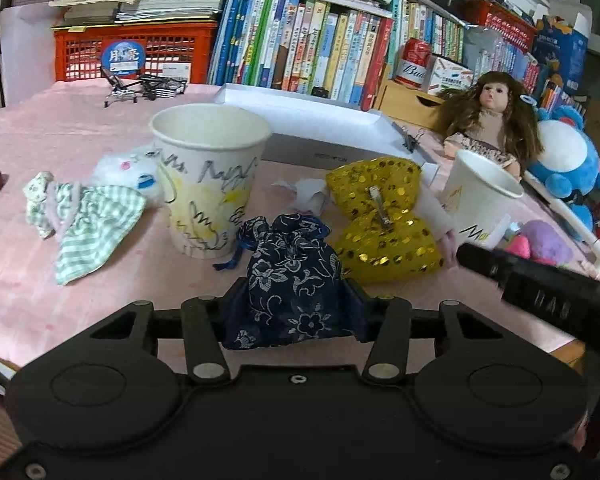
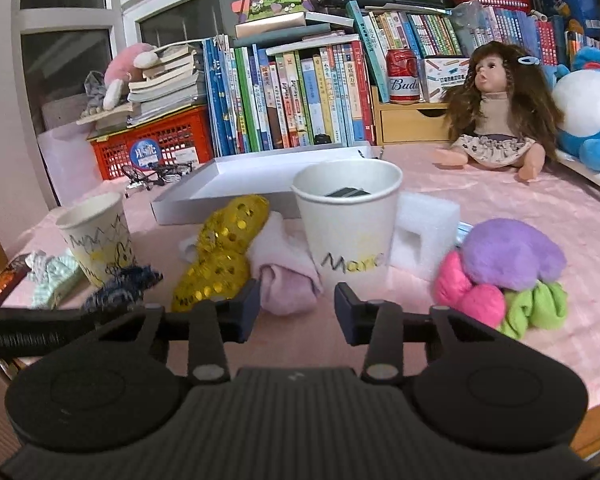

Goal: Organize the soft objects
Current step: 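Move left tool to the navy floral pouch while right tool approaches the pink sock, then close left tool on the navy pouch while right tool grasps and lifts the pink sock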

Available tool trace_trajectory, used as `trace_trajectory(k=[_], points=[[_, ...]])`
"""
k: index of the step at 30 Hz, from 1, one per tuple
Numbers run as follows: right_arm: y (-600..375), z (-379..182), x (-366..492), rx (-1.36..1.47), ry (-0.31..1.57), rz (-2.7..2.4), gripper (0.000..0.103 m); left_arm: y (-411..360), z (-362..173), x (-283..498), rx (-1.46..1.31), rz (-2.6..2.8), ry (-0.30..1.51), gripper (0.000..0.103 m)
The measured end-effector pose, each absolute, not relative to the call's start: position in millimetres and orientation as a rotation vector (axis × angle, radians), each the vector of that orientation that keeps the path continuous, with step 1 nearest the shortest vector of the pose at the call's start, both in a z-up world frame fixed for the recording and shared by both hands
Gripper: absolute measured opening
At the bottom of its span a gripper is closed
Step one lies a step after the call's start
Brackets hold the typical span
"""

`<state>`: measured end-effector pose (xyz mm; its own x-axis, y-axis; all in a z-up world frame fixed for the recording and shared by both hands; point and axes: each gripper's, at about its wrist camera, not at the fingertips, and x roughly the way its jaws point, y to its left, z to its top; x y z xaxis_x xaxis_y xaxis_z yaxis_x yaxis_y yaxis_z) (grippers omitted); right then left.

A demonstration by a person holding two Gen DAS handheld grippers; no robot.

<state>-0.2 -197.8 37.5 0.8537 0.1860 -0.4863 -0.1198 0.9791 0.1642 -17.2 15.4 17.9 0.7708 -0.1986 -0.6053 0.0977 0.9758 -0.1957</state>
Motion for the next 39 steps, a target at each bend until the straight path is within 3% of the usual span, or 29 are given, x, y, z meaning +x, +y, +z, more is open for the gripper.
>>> trace_trajectory(k=[8,11,16,17,18,19,24,36,38,39], points=[[-187,34,18,0.103,0.549,0.144,0.039,13,15,-18,-0.129,-0.159,0.665,0.049],[-185,32,21,0.09,0.551,0.152,0.044,12,16,-17,-0.138,-0.158,0.666,0.052],[-177,31,26,0.057,0.549,0.166,0.044,12,15,-16,-0.141,-0.158,0.666,0.054],[-176,30,28,0.057,0.559,0.17,0.036,12,15,-16,-0.141,-0.159,0.666,0.054],[-177,30,30,0.061,0.567,0.174,0.019,12,15,-16,-0.143,-0.158,0.667,0.054],[-177,30,30,0.069,0.571,0.178,0.013,12,15,-16,-0.143,-0.158,0.668,0.054],[-176,34,21,0.052,0.565,0.18,0.01,12,17,-14,-0.15,-0.164,0.67,0.053],[-209,46,-26,0.033,0.593,0.135,0.011,13,17,-15,-0.145,-0.158,0.662,0.057],[-212,47,-32,0.03,0.587,0.138,0.02,12,17,-16,-0.14,-0.146,0.652,0.066],[-213,47,-35,0.03,0.572,0.135,0.035,11,17,-17,-0.134,-0.138,0.648,0.072]])
